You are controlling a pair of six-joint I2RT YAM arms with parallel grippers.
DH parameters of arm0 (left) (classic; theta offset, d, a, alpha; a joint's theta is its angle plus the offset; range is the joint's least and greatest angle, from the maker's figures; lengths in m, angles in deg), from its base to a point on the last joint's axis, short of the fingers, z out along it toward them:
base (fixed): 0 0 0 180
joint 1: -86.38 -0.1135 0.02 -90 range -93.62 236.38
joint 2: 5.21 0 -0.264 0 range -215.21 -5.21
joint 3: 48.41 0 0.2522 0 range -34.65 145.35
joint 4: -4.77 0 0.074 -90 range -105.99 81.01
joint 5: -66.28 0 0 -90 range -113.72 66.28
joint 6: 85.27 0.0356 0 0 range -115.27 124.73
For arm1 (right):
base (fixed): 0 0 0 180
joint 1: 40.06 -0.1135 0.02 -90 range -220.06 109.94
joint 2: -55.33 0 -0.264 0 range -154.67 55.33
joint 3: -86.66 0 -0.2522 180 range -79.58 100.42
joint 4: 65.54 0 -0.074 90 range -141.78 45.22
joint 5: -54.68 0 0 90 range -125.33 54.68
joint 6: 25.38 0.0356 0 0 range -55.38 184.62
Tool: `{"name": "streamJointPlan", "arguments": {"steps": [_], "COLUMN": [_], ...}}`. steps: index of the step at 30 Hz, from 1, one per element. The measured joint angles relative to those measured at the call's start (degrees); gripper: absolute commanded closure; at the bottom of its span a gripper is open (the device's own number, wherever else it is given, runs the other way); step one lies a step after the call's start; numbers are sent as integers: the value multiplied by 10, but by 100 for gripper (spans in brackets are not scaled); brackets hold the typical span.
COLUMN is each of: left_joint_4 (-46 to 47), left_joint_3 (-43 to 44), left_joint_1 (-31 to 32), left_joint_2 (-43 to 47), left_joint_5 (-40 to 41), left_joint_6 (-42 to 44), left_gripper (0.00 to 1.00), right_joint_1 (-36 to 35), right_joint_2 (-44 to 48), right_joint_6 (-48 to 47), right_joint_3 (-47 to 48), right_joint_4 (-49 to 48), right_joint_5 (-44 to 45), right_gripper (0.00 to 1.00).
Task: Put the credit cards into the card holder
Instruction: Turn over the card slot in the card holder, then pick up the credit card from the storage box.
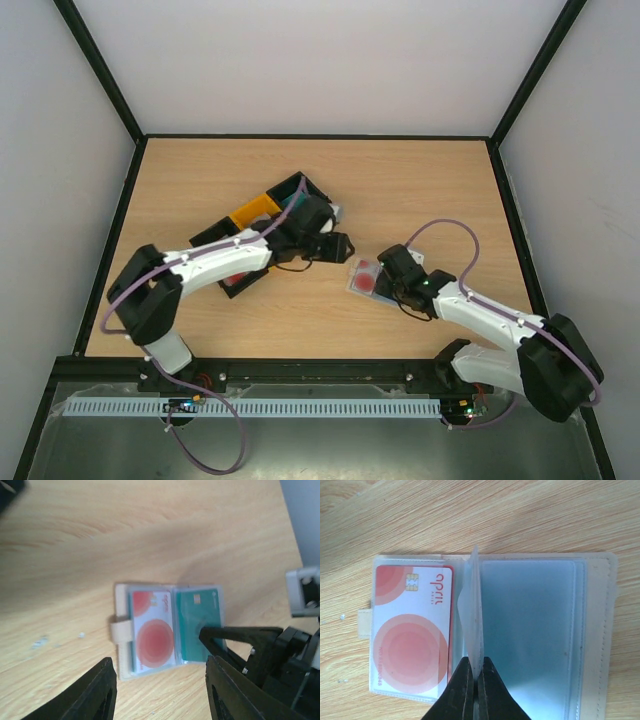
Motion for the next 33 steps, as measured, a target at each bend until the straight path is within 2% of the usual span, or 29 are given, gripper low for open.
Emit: {"name": "streamJointPlan", "arguments": {"steps": [1, 4, 7, 9, 19, 21, 23, 24, 29, 30, 32, 33], "left_joint_4": [-3, -14, -32, -46, -111, -120, -129, -132, -135, -140, -149, -156], "left_joint_3": [-4, -17, -27, -33, -68, -72, -75, -76, -75, -71, -59, -47], "left_joint_1": [-8, -33, -54, -64, -106, -114, -118, -122, -124, -124, -124, -125], "left_joint_2": [15, 50, 73, 86, 154, 164, 175, 178, 183, 180, 167, 156], "left_joint_5": [6, 24, 36, 43, 57, 59, 61, 61, 62, 65, 76, 84], "left_joint_6": [0, 1, 9, 19, 71, 79, 90, 97, 139, 150, 170, 181], "left_gripper": [46, 40, 32, 29, 21, 15, 2, 1, 1, 7, 28, 36], "right_joint_1": [0, 0, 0, 0, 0, 0, 0, 0, 0, 0, 0, 0], "right_joint_2": [-10, -36, -62, -72, -142, -148, -147, -146, -119, -109, -89, -82], "right_joint_6": [-5, -17, -28, -33, -49, -51, -53, -53, -54, -54, -54, -53], "right_joint_3": [8, 25, 37, 45, 100, 103, 105, 106, 103, 99, 89, 83], "right_joint_4": [5, 8, 11, 9, -67, -85, -101, -106, -121, -124, -129, -134], "right_joint_5": [2, 4, -1, -10, -105, -130, -147, -151, -142, -138, -133, -134], "right_gripper": [97, 85, 68, 62, 39, 37, 36, 35, 38, 39, 43, 45]}}
